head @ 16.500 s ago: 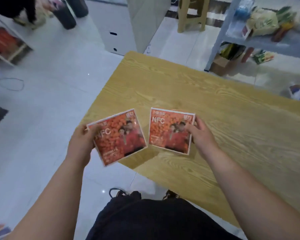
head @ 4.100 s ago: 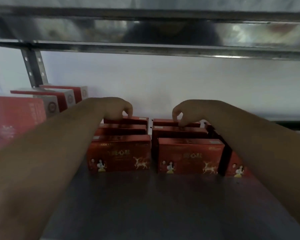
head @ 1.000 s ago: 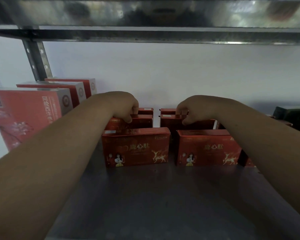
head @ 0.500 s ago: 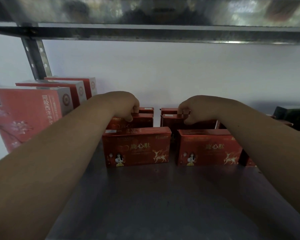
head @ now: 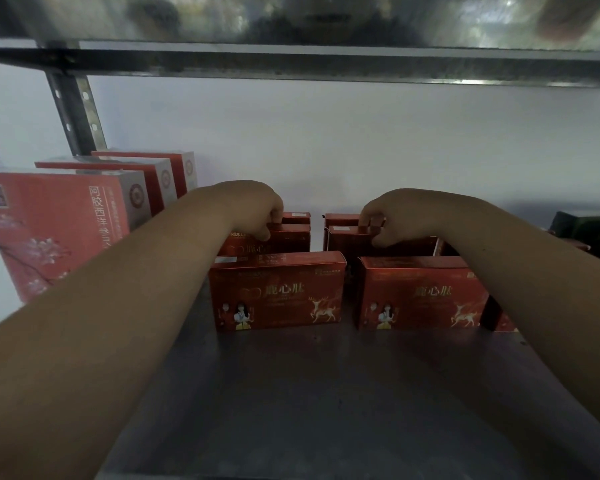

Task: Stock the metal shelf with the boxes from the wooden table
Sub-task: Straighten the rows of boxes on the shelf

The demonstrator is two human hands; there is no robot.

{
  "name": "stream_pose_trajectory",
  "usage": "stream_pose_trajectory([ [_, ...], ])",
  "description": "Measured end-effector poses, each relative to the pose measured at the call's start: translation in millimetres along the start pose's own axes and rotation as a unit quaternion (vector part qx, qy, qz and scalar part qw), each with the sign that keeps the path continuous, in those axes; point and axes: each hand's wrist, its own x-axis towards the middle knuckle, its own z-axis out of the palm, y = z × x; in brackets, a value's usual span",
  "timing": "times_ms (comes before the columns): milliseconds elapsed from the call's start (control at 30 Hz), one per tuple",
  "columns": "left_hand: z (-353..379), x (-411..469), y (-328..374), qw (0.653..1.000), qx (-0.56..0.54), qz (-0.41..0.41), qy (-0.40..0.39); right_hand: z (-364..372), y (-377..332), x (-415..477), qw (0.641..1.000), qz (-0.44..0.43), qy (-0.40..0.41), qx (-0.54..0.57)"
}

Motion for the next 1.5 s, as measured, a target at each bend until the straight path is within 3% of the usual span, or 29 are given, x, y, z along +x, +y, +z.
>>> stream_pose_trajectory([
  [800,6.6,-8.6,8.6,0.999,0.030,-0.001,0.019,0.2,-6.9,-6.9,1.000,0.005,0.002,-0.014],
  [933,-2.2,-22.5,14.4,0.997,0.010,-0.014,0.080,-1.5,-10.9,-24.3,0.999,-0.013,0.044,0.000],
  [1100,-4.2,-65.3,55.0,0.982,-0.081,0.033,0.167,7.7,-29.8,-70.2,0.986,-0.073,0.142,0.051],
  [1267,23.5,-95.9,77.1,0.989,-0.027,0.063,0.134,8.4,-20.7,-99.3,0.999,-0.028,0.013,0.009],
  [1500,49.3,-102.0,57.7,0.978,-0.050,0.046,0.199,24.2,-45.5,-79.8,0.996,-0.012,0.076,-0.035],
])
